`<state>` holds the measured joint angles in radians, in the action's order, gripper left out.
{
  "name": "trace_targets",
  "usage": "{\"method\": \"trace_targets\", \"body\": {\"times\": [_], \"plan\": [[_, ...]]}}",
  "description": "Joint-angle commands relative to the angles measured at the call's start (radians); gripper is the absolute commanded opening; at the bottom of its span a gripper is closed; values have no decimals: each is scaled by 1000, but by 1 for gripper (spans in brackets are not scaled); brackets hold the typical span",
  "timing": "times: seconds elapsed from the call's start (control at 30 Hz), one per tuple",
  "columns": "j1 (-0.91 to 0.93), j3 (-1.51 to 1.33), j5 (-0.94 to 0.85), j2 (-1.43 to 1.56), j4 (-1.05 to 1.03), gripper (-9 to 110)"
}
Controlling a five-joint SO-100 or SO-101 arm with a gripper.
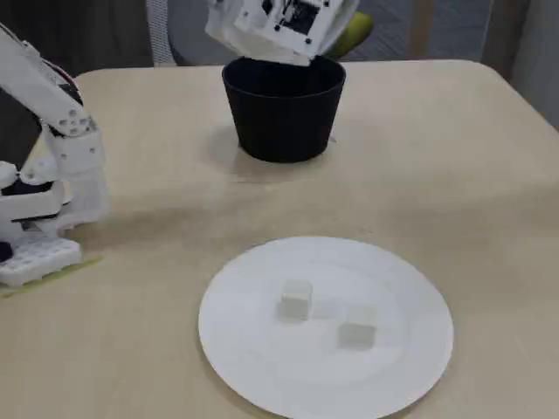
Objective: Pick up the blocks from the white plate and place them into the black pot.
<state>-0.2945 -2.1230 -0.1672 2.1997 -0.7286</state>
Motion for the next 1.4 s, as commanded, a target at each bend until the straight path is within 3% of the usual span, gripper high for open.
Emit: {"method": "trace_targets", "body": {"times": [0.0,0.17,0.3,0.43,0.73,1.0,1.17,1.37], "plan": [[264,84,60,2,-104,-2],[534,360,8,-298,-356,-2],[653,698,-32,-617,-624,-2],[732,870,-44,-788,-716,-2],[775,1413,-138,-1249,-920,-2],[769,1474,-137,-1348,-927,-2],[758,1434,-196,-1285,-931,28],[765,1434,-167,-1301,-931,34]]}}
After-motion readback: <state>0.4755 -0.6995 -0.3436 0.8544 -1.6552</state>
